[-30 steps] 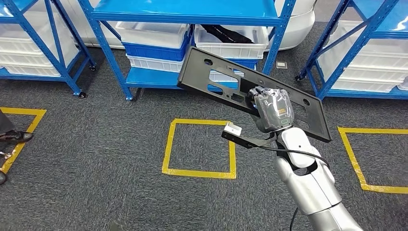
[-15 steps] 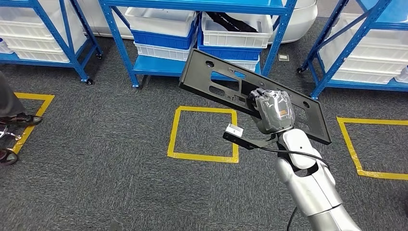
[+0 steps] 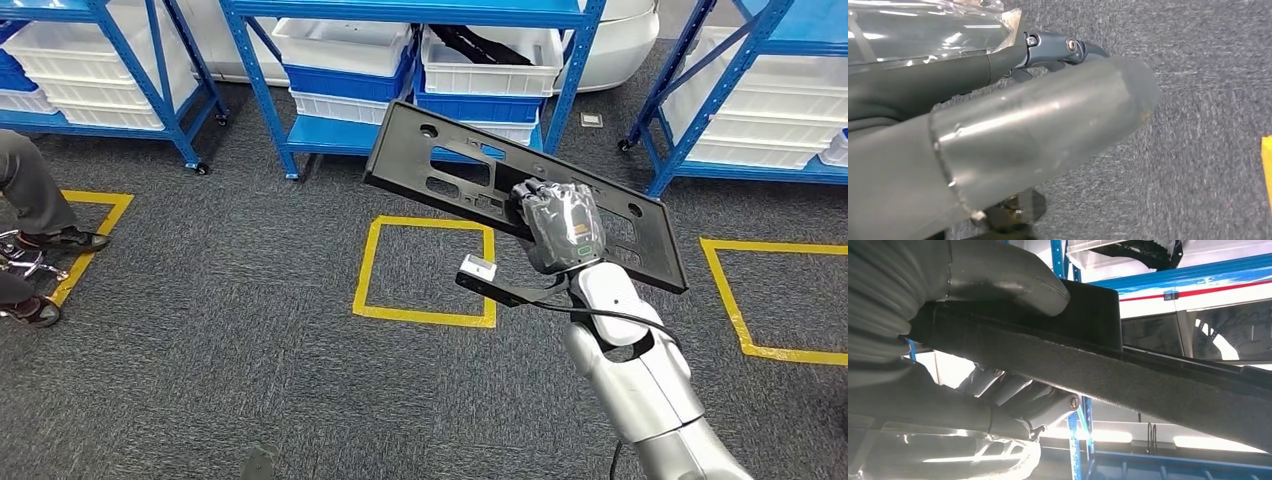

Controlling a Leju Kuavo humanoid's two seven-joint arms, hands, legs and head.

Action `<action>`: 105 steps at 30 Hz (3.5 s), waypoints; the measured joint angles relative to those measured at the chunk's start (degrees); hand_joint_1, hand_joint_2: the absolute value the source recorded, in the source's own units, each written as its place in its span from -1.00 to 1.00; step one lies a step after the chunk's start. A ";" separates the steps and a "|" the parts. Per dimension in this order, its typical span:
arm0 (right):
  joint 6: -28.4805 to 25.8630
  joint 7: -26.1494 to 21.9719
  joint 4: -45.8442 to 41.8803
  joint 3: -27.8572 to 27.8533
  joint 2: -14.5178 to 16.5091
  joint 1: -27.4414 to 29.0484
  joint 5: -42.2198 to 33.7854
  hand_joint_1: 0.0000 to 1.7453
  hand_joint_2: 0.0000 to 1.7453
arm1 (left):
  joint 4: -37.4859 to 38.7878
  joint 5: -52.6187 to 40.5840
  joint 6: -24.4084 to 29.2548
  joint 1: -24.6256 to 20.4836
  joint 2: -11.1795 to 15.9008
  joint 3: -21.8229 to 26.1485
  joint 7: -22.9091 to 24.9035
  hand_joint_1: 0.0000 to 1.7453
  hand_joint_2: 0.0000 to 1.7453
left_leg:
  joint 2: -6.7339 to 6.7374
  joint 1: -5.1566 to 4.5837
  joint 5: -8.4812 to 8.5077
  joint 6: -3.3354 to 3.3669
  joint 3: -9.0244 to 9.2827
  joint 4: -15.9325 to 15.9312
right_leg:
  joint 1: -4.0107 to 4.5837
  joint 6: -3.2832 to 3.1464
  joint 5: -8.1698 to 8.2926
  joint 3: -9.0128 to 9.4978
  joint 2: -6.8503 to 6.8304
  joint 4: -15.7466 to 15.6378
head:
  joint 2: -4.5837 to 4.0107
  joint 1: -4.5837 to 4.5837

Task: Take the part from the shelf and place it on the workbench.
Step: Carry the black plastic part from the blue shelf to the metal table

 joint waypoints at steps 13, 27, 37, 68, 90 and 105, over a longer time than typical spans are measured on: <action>0.27 0.25 0.45 0.48 0.29 -0.41 1.95 0.98 1.00 | -0.30 0.37 0.06 -0.52 -0.67 0.30 0.61 -1.00 -1.00 | -4.44 0.31 2.81 2.21 -1.03 -4.16 | -1.34 3.07 -4.36 -4.82 2.23 10.84 | 0.00 0.25; 0.57 0.32 0.78 1.10 1.44 -0.84 2.83 0.98 1.00 | -0.34 0.52 0.31 -0.13 -0.74 0.45 0.60 -1.00 -1.00 | -2.11 0.37 -4.37 -0.08 -9.77 13.64 | -0.38 0.88 0.03 -2.22 -0.54 2.22 | 0.00 -0.19; 0.90 0.59 0.60 1.33 1.81 -1.20 3.60 0.98 1.00 | -0.49 0.52 0.24 -0.10 -0.74 0.58 0.27 -1.00 -1.00 | -0.54 -0.88 1.28 3.52 -0.36 -3.42 | 0.48 1.39 -2.01 -3.89 -0.88 5.44 | 0.00 -0.01; 1.53 1.63 0.58 1.31 1.89 -0.36 6.53 0.98 1.00 | -0.62 0.58 -0.82 0.26 -0.74 1.25 -0.40 -1.00 -1.00 | -1.29 -0.74 1.44 2.98 -1.13 -2.87 | 0.38 1.82 -2.33 -4.43 -0.90 6.40 | 0.00 -0.23; 1.53 1.82 0.60 1.31 2.01 -0.33 7.20 0.98 1.00 | -0.65 0.68 -1.28 0.48 -0.74 1.38 -0.47 -1.00 -1.00 | -0.35 2.38 -0.27 -2.26 -6.46 5.73 | -1.34 1.06 0.43 -0.71 -2.26 0.55 | 0.00 -0.90; 1.48 2.16 0.26 1.03 1.68 0.87 7.98 0.98 1.00 | -0.80 0.35 -1.45 0.23 -0.92 1.75 -0.51 -1.00 -1.00 | -6.55 -0.11 2.07 2.02 -2.62 -1.65 | -0.55 4.20 -3.35 -7.97 2.94 12.12 | 0.00 0.55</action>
